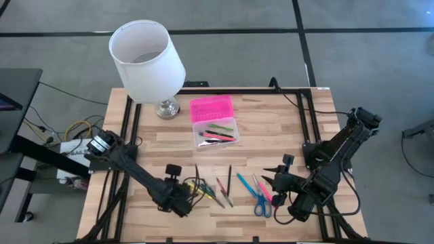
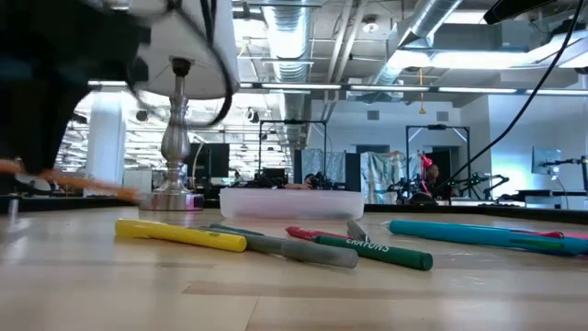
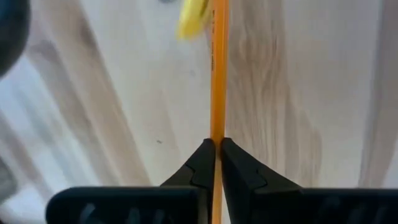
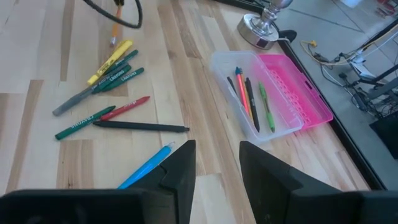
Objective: Pick & place school supplies into a supply box
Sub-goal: Put the orange pencil into the pink supply box
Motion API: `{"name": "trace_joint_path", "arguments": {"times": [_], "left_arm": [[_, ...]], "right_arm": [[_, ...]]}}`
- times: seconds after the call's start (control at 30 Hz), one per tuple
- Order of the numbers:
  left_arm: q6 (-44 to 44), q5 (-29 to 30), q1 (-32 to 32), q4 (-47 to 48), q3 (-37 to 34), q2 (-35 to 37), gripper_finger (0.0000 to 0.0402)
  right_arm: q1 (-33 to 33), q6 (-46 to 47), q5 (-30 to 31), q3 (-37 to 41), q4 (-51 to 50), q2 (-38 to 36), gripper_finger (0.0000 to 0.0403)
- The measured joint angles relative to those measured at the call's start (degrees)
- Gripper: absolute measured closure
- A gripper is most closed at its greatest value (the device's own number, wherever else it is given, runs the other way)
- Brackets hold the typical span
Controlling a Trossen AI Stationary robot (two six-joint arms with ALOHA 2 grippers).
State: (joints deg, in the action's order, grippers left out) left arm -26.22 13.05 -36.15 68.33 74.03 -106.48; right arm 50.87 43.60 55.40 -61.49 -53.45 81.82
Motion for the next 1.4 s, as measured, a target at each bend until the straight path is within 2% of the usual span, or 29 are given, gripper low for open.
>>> {"name": "trace_joint_path", "arguments": {"times": [0.13, 0.27, 0.4, 0.57, 0.67, 0.8, 0.93, 1.03, 1.4], "left_arm": [[-0.5, 7.5, -0.6, 3.9, 3.4, 0.1, 0.0394], [0.3, 17.4, 1.5, 4.5, 5.4, 0.2, 0.0394], [1.5, 24.9, 6.6, 4.0, 5.6, 0.2, 0.0398], [5.0, 29.2, 16.6, 1.3, 5.6, 0.2, 0.0401], [11.0, 28.3, 23.5, -4.7, 5.6, 0.3, 0.0401], [20.1, 22.6, 32.0, -15.7, 5.7, 0.3, 0.0401], [27.2, 18.1, 37.1, -21.8, 5.7, 0.3, 0.0401], [29.0, 15.5, 39.2, -22.7, 5.7, 0.3, 0.0401], [29.5, 15.3, 39.4, -22.7, 5.7, 0.3, 0.0401]], "right_arm": [[0.0, 0.0, 0.0, 0.0, 0.0, 0.0, 0.0285], [0.0, 0.0, 0.0, 0.0, 0.0, 0.0, 0.0285], [0.0, 0.0, 0.0, 0.0, 0.0, 0.0, 0.0285], [0.0, -0.1, 0.0, 0.0, 0.0, 0.0, 0.0285], [0.0, -0.4, 0.0, 0.0, 0.0, 0.0, 0.0285], [0.0, -0.5, 0.0, 0.0, 0.0, 0.0, 0.0285], [0.0, -0.5, 0.0, 0.0, -0.1, 0.0, 0.0285], [0.1, -0.5, 0.0, 0.0, -0.4, 0.0, 0.0285], [-0.7, -0.5, 0.1, 0.0, -1.8, 0.0, 0.0285]]}}
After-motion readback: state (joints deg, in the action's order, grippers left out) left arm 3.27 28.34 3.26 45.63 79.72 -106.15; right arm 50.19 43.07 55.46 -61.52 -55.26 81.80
